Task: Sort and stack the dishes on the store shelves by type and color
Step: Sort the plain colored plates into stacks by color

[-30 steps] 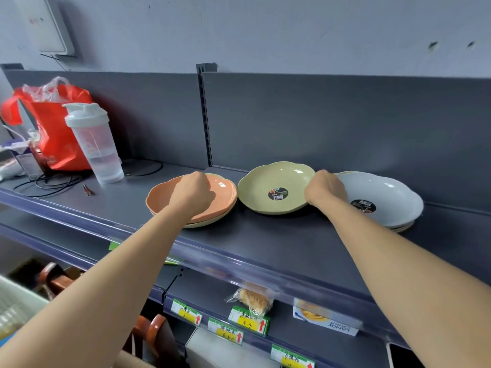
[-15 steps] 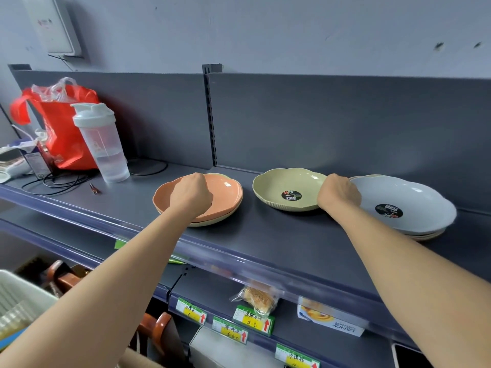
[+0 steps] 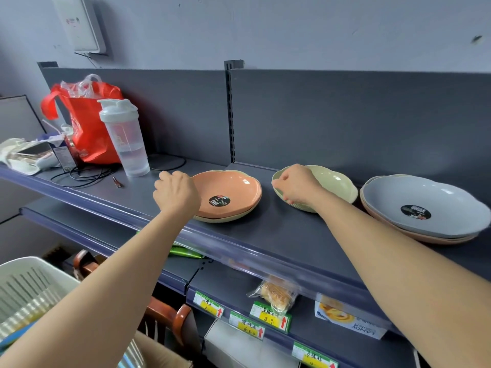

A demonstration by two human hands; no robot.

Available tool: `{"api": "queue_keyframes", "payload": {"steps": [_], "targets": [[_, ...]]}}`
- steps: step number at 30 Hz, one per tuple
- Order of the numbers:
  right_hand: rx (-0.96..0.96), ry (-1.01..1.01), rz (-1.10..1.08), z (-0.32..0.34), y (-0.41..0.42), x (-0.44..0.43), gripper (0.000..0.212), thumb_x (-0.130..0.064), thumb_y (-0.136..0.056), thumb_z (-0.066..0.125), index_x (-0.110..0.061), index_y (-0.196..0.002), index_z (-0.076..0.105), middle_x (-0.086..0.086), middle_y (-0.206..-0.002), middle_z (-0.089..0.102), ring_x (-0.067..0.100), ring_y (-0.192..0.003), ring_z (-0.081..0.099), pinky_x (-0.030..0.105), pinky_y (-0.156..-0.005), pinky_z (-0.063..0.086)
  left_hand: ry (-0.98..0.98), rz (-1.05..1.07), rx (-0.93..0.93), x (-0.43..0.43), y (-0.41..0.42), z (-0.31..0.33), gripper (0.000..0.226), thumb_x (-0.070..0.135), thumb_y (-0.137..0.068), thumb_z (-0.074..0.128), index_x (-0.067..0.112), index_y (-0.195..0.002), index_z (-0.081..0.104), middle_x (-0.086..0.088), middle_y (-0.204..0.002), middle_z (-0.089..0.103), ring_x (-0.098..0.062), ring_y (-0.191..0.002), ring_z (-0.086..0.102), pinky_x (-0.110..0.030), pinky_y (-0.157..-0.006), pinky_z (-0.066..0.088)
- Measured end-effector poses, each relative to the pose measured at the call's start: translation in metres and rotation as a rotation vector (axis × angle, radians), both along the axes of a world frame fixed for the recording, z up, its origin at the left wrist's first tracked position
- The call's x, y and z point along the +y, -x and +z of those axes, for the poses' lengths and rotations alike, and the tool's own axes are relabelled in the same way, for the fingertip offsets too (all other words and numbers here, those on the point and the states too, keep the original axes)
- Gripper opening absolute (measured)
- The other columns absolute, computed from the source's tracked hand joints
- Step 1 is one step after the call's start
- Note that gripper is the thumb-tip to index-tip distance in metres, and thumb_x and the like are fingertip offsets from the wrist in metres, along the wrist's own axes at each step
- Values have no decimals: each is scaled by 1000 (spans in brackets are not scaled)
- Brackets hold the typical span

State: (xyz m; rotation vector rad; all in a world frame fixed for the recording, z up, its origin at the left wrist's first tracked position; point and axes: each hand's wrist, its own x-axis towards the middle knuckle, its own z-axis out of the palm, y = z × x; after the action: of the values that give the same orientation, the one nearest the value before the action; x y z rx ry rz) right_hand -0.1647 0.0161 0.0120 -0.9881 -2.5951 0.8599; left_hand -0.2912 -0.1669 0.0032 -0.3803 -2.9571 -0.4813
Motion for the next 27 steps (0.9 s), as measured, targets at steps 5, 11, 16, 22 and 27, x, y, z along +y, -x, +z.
{"api": "queue_keyframes", "payload": {"steps": [5,11,16,22,27], "targets": [[-66,136,30,-6,9,-13,29,-21,-96,43,-1,-82,59,17,-80,70,19,-48,49,22,-50,40,-216,23,-172,-17,10,1,17,2,-88,50,2,-71,46,-22,-110,60,-39,-107,59,-40,-85,49],[-113,174,30,-7,17,-23,23,-14,-97,39,4,-96,53,18,-78,66,18,-43,50,20,-45,39,-308,31,-182,-23,13,1,30,-9,-83,48,5,-60,36,-9,-64,40,-33,-78,47,-33,-68,41],[-121,325,12,-18,22,-18,32,-6,-96,34,9,-102,61,15,-68,63,20,-50,58,17,-36,39,-333,27,-214,-25,6,6,31,-14,-78,56,3,-58,39,-12,-65,51,-34,-75,55,-33,-58,46],[-106,417,28,-20,24,-20,30,-6,-98,27,0,-84,53,13,-68,61,19,-51,56,15,-31,34,-434,56,-232,-33,-3,9,31,-8,-79,57,6,-58,40,-19,-82,63,-31,-57,62,-27,-39,42],[-66,451,32,-19,24,-24,21,-5,-95,39,5,-100,57,12,-67,62,16,-51,57,14,-31,36,-544,123,-175,-40,-6,15,23,-12,-80,55,4,-66,46,-17,-88,59,-34,-74,59,-33,-45,47]]}}
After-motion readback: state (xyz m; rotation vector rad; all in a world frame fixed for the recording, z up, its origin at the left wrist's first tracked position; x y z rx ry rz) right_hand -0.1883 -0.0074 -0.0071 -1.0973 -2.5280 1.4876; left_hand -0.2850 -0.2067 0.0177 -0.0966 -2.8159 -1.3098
